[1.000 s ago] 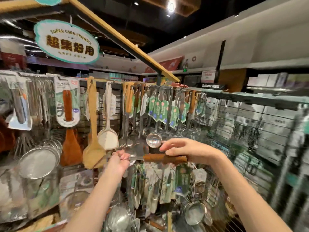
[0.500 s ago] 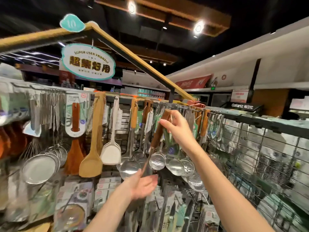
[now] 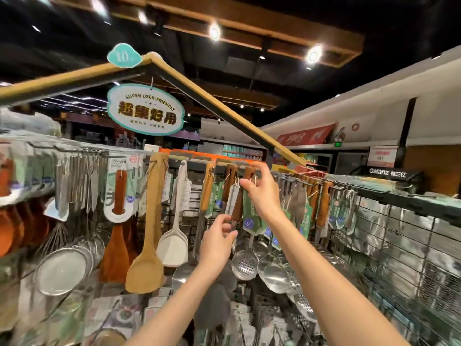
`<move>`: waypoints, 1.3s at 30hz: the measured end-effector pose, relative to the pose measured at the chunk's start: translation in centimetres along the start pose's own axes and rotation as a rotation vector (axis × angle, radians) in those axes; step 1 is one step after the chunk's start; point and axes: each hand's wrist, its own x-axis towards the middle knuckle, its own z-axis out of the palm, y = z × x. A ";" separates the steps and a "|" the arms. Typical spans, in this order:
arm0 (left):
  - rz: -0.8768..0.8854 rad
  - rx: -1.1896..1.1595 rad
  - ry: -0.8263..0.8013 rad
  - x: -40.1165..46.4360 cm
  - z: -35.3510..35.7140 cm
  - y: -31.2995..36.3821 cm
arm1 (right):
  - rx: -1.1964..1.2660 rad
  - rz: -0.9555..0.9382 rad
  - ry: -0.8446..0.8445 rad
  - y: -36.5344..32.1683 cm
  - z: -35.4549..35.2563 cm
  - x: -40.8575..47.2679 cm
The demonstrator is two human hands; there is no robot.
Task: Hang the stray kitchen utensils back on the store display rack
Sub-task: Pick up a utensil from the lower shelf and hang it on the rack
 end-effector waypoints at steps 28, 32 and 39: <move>0.072 0.210 -0.071 5.0 1.0 -2.8 | -0.198 0.025 0.061 5.0 5.9 5.0; 0.106 0.229 -0.069 4.1 -0.2 -3.6 | -0.115 0.049 -0.011 5.5 6.0 4.0; 0.202 0.345 -0.138 -0.6 -3.3 -7.6 | -0.239 -0.047 0.029 5.5 7.0 -2.5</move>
